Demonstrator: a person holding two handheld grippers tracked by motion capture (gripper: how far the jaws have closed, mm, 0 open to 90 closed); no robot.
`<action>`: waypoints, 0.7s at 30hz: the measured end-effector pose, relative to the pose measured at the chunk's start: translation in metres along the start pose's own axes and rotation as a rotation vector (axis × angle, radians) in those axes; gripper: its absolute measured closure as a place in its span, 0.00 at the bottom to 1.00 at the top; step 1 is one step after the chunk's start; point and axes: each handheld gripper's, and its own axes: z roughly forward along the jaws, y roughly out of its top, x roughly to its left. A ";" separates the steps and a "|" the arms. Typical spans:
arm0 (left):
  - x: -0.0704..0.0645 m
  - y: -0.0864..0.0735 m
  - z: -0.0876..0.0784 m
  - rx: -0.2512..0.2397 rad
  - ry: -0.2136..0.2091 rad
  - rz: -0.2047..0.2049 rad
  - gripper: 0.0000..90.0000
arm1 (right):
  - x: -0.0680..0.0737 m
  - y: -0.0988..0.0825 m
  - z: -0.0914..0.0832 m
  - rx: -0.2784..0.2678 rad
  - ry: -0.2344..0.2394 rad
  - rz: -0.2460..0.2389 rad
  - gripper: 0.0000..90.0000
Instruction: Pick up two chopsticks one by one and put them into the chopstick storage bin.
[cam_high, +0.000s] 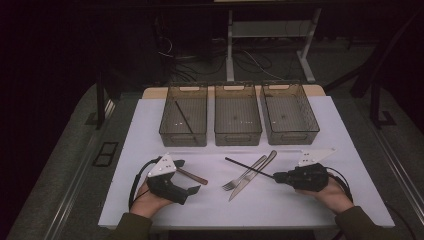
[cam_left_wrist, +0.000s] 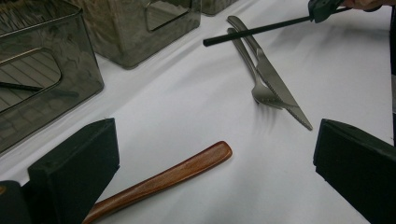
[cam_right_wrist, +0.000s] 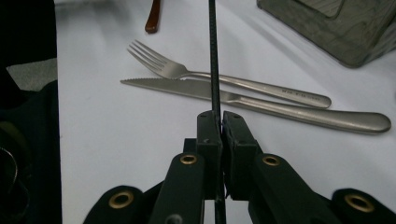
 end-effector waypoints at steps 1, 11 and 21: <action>0.000 0.000 0.000 -0.002 0.000 -0.002 0.00 | 0.000 0.001 -0.001 -0.004 -0.002 0.000 0.94; 0.001 0.000 0.000 -0.005 0.004 -0.003 0.00 | 0.006 0.020 -0.004 -0.028 -0.037 0.031 0.94; 0.000 0.000 0.001 -0.004 0.002 -0.002 0.00 | 0.007 0.045 0.004 -0.053 -0.078 0.032 0.94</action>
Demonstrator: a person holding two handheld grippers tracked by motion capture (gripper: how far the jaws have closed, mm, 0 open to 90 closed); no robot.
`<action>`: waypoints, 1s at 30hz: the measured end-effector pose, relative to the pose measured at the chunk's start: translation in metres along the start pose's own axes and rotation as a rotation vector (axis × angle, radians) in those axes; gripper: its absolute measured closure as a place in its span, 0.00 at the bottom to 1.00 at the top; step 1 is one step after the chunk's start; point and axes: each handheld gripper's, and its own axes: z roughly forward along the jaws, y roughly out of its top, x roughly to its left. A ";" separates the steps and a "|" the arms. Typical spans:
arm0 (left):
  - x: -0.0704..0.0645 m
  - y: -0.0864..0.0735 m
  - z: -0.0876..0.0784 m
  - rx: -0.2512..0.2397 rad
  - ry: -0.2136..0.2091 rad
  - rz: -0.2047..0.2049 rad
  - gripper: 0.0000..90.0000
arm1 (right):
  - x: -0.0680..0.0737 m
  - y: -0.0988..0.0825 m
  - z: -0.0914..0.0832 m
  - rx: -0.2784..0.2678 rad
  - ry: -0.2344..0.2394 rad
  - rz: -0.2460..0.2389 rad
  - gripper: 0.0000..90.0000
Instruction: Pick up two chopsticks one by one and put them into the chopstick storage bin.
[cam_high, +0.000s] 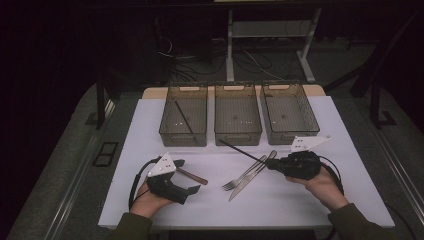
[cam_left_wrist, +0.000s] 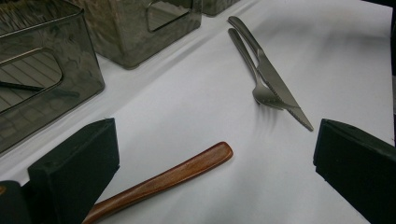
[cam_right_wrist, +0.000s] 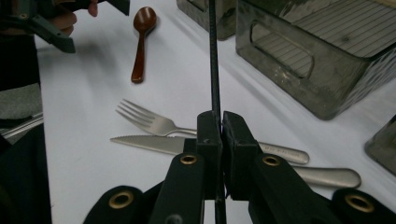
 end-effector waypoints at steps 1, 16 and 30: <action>0.000 0.000 0.000 0.000 0.000 0.000 0.00 | 0.000 0.002 0.001 0.001 -0.002 -0.002 0.94; 0.000 0.000 0.000 -0.002 -0.002 -0.002 0.00 | -0.005 0.024 0.010 -0.030 -0.036 0.027 0.94; 0.000 0.000 0.000 -0.001 -0.005 -0.002 0.00 | -0.007 0.056 0.031 -0.025 -0.080 0.028 0.94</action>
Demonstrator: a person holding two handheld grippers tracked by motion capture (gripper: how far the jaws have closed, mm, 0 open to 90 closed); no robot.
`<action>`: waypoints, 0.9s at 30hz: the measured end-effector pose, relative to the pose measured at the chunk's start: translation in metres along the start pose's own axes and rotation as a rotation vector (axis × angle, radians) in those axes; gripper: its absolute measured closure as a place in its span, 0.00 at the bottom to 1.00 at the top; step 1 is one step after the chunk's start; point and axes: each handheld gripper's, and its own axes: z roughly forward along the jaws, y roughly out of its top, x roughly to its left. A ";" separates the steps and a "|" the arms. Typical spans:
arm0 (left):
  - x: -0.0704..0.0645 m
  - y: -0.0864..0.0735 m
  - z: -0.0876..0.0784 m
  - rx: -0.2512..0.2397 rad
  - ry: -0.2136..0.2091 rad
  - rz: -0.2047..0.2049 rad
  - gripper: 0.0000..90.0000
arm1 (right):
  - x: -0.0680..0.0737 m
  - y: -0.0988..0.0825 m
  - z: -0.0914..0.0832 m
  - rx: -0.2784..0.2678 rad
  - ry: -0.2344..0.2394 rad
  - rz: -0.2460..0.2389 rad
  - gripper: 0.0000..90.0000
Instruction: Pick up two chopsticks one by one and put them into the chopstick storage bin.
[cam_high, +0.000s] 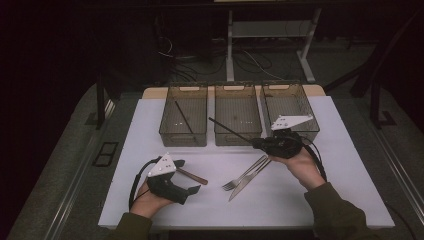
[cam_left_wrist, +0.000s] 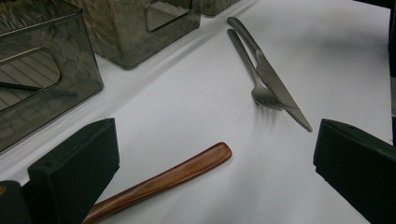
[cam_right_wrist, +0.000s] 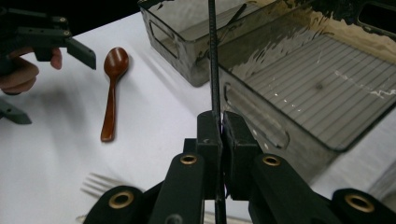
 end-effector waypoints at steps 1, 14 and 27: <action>0.000 0.000 0.000 -0.003 -0.001 0.000 0.00 | 0.000 0.002 0.002 -0.001 -0.003 -0.002 0.94; -0.001 0.001 0.001 -0.004 -0.005 0.000 0.00 | 0.002 0.029 0.026 0.000 -0.028 0.018 0.94; -0.001 0.001 0.002 -0.006 -0.010 0.001 0.00 | 0.000 0.057 0.060 0.025 -0.080 0.040 0.94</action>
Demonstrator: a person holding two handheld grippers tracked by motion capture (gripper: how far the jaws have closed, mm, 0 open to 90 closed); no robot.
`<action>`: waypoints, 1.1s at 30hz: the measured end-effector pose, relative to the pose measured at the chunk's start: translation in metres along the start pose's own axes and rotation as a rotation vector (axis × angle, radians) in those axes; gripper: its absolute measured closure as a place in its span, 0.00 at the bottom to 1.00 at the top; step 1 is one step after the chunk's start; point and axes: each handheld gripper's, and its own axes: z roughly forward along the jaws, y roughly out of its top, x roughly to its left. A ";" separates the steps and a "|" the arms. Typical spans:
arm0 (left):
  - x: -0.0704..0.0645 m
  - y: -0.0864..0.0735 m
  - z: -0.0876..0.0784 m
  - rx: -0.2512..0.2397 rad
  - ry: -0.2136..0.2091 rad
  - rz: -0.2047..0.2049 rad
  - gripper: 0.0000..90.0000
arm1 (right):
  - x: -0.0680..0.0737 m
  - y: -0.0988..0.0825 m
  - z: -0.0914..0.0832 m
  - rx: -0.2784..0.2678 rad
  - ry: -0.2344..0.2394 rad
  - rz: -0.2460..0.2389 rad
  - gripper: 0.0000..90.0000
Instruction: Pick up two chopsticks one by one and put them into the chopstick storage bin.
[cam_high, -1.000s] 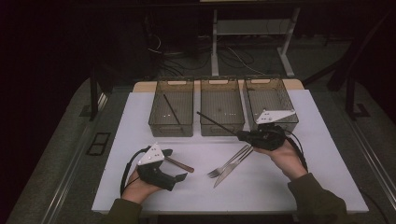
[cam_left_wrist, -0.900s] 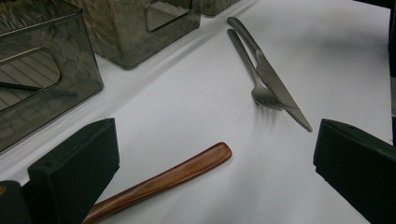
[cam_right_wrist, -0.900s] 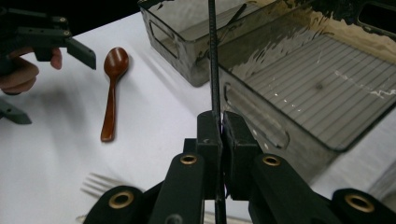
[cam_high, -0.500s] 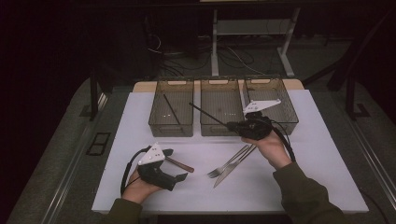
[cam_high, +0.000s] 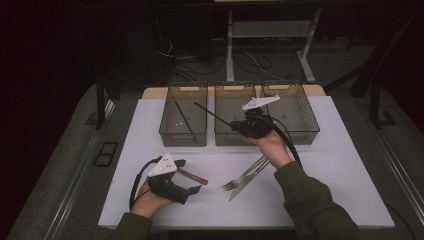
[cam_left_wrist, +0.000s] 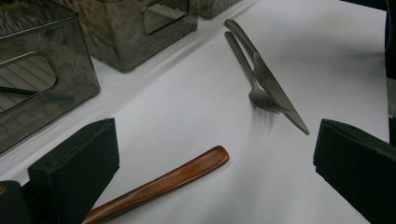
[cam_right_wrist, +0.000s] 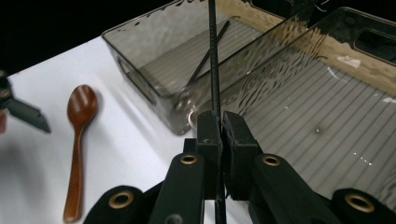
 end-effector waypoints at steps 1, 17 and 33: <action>0.000 0.000 0.000 -0.003 0.001 -0.002 0.00 | 0.000 0.002 0.003 0.000 -0.003 0.001 0.94; -0.001 0.001 0.002 -0.007 0.000 -0.004 0.00 | 0.006 0.043 0.058 0.052 -0.039 0.022 0.94; -0.001 0.001 0.002 -0.009 -0.005 0.013 0.00 | 0.012 0.068 0.118 0.136 -0.094 0.047 0.94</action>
